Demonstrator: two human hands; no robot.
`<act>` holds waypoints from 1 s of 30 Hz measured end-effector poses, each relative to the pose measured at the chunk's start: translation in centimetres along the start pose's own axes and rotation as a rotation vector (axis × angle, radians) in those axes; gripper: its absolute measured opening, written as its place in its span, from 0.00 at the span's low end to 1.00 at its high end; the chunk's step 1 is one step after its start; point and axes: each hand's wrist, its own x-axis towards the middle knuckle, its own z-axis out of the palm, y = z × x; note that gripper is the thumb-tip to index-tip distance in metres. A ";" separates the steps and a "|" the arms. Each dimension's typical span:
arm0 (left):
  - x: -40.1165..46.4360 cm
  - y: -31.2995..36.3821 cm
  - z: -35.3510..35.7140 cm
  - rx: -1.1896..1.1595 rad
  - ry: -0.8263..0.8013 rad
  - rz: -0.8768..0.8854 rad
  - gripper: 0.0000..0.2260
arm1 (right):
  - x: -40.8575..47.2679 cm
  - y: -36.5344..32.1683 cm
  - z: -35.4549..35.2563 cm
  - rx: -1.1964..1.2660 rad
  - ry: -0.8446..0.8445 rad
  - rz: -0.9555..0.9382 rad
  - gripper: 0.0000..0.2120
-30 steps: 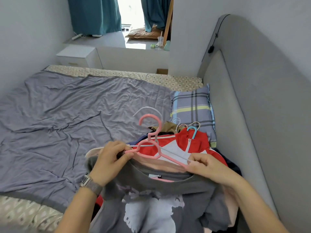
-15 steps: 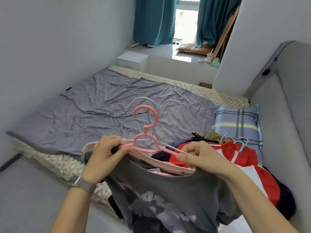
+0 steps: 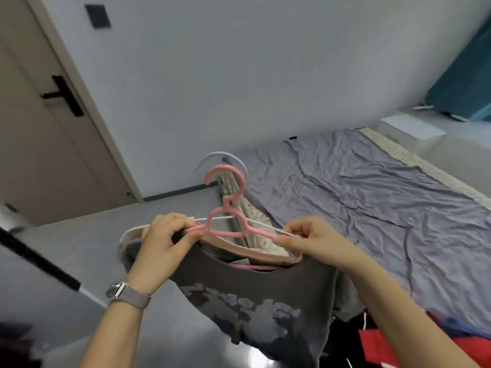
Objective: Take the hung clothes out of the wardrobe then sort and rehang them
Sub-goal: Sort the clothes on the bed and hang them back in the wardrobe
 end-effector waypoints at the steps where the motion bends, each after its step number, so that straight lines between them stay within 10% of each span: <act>1: -0.7 -1.0 -1.7 0.026 0.044 -0.034 0.07 | 1.7 -0.8 1.4 -0.010 -0.054 -0.033 0.15; 7: -5.0 -5.3 -9.6 0.193 0.317 -0.254 0.04 | 10.2 -5.2 9.8 -0.030 -0.290 -0.170 0.23; 14: -8.6 -7.0 -13.4 0.136 1.031 -0.703 0.03 | 16.8 -9.8 20.5 0.037 -0.450 -0.171 0.17; 20: -9.4 -6.8 -12.2 -0.504 0.864 -0.941 0.08 | 17.8 -13.8 30.6 0.082 -0.665 -0.219 0.15; 30: -16.9 -12.5 -20.9 -0.827 1.287 -0.970 0.13 | 15.1 -16.6 48.1 0.146 -0.998 -0.175 0.11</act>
